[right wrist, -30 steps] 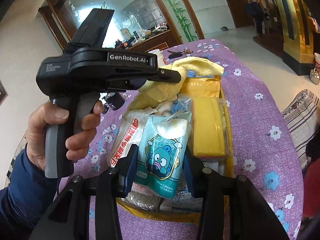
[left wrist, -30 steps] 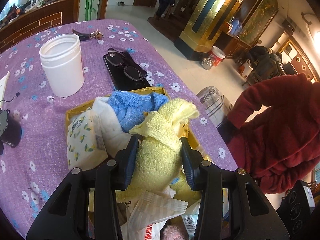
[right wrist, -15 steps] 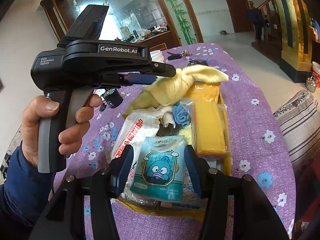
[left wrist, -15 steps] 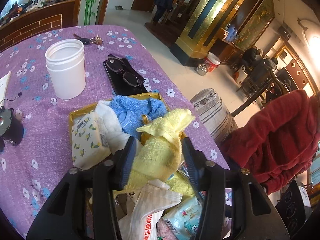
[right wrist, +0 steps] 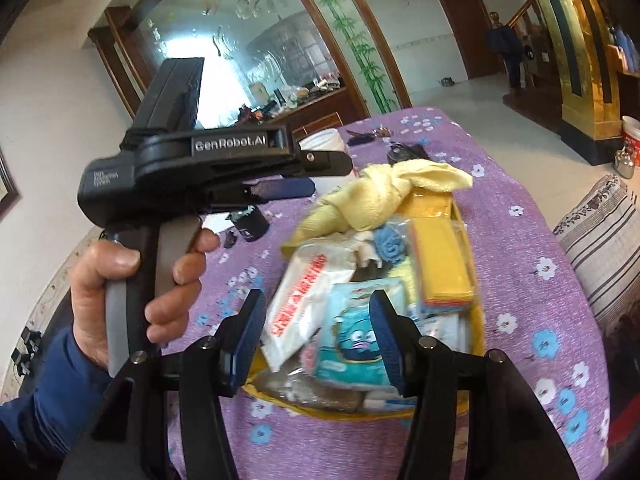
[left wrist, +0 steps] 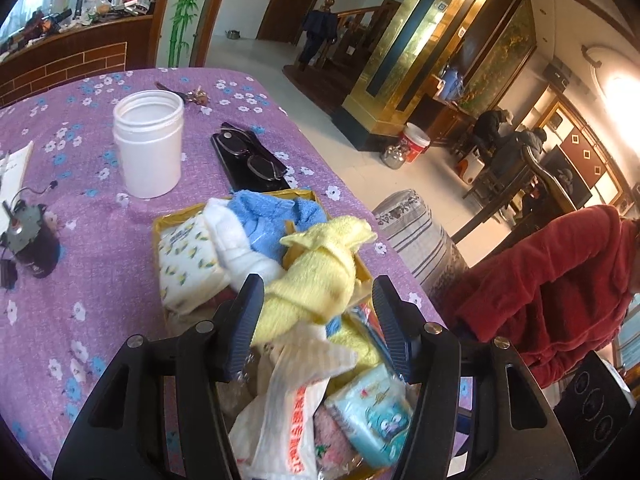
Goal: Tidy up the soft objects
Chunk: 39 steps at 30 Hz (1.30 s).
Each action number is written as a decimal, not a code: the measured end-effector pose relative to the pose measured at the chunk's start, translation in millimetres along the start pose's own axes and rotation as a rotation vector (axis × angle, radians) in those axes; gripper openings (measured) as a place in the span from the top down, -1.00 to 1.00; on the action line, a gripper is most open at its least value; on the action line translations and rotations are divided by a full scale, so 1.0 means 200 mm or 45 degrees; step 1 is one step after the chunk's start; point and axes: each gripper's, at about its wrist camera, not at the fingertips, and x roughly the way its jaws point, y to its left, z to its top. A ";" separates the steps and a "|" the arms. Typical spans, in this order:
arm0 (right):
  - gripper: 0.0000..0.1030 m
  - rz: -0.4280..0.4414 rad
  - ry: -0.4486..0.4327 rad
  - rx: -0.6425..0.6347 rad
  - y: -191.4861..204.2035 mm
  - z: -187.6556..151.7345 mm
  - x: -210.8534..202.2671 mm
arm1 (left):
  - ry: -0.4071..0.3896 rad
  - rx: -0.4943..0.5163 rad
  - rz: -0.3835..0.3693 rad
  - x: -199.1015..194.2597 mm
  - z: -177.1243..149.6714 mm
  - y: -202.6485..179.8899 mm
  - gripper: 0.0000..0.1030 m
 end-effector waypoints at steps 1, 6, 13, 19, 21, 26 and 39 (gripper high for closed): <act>-0.14 0.002 -0.002 0.000 0.01 -0.01 0.00 | -0.010 -0.006 -0.005 -0.02 -0.02 0.01 -0.10; -0.15 0.022 0.016 0.009 0.03 -0.04 0.02 | -0.050 -0.026 -0.023 -0.12 -0.09 0.04 -0.10; -0.20 0.032 -0.015 0.015 0.07 -0.04 -0.02 | -0.112 -0.026 -0.053 -0.27 -0.20 0.07 -0.10; -0.25 0.034 -0.012 0.007 0.11 -0.06 -0.02 | -0.131 0.001 -0.034 -0.32 -0.29 0.08 -0.10; -0.25 0.031 -0.013 0.000 0.12 -0.06 -0.02 | -0.135 0.019 -0.020 -0.32 -0.32 0.07 -0.10; -0.26 -0.024 -0.030 -0.014 0.13 -0.06 -0.03 | -0.173 0.058 0.001 -0.34 -0.41 0.07 -0.10; -0.35 -0.214 -0.061 -0.007 0.09 -0.13 -0.03 | -0.311 0.164 0.170 -0.39 -0.70 0.10 -0.13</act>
